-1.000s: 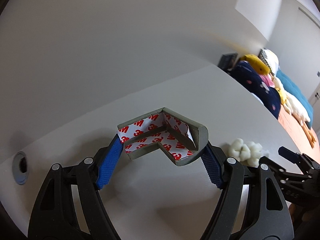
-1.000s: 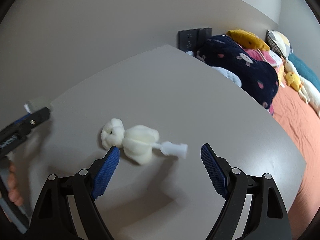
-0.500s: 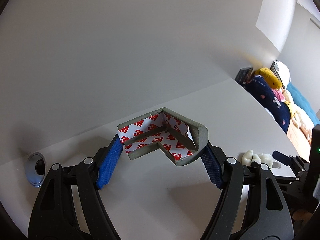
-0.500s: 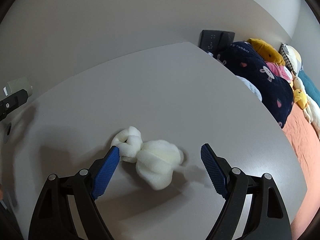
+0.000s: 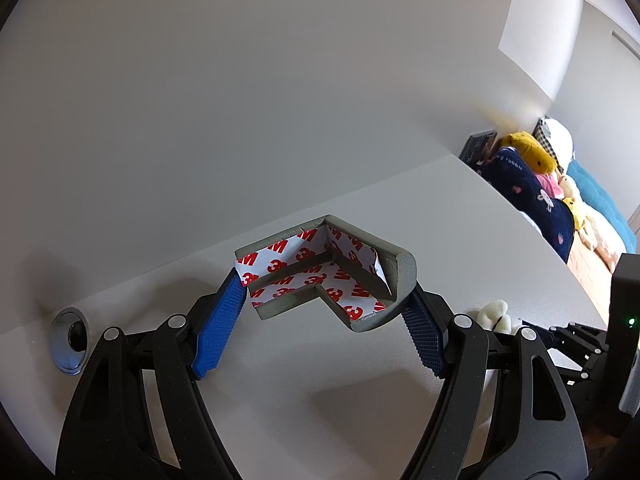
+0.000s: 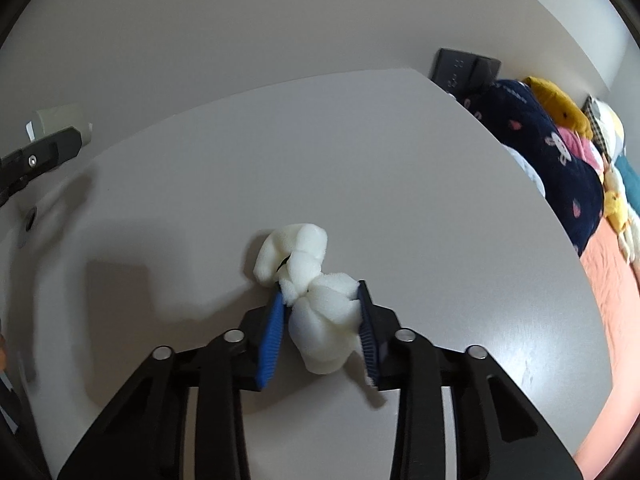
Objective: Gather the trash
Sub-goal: 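Lower the right tool onto the white foam plush and close it, then carry the corner piece and foam plush over the trash bin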
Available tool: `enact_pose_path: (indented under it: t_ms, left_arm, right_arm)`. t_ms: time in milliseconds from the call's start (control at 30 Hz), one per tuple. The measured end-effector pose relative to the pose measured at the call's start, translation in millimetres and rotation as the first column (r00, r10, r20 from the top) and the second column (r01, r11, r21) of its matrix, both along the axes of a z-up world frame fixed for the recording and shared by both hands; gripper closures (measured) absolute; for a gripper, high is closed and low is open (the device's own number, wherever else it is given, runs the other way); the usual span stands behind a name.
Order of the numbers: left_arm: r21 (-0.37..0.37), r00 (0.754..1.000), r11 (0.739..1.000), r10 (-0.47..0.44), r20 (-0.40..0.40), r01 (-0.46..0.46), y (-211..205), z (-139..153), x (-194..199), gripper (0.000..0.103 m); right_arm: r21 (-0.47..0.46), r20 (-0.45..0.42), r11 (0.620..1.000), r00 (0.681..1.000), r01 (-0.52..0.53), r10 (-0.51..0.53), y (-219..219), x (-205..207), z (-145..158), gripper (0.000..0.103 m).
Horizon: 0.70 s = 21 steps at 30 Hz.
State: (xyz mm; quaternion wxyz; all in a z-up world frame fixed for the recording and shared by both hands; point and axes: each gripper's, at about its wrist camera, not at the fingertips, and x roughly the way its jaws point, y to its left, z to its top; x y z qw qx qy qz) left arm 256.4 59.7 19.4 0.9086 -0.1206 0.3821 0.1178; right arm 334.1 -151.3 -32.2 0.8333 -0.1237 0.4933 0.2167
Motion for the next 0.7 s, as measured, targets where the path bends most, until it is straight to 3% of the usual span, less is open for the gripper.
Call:
enact_pose_path:
  t_ms: [133,300,700]
  left_arm:
    - [0.01,1.0,1.0,-0.007,0.0,0.007,-3,1,-1,0.03]
    - [0.028,1.0,0.999,-0.021,0.004,0.02,-15,4,-5,0.029]
    - [0.054,0.99,0.989,-0.138,0.009,0.137,-72,15,-24,0.03]
  right_arm:
    - [0.056,-0.002,0.996,0.998,0.067,-0.067,-10,-4,2,0.072]
    - [0.053,0.025,0.994,0.995,0.092,-0.093,-22,-10,9,0.072]
    - [0.1,0.07,0.977,0.978,0.189,-0.196,-82,-37,41,0.071]
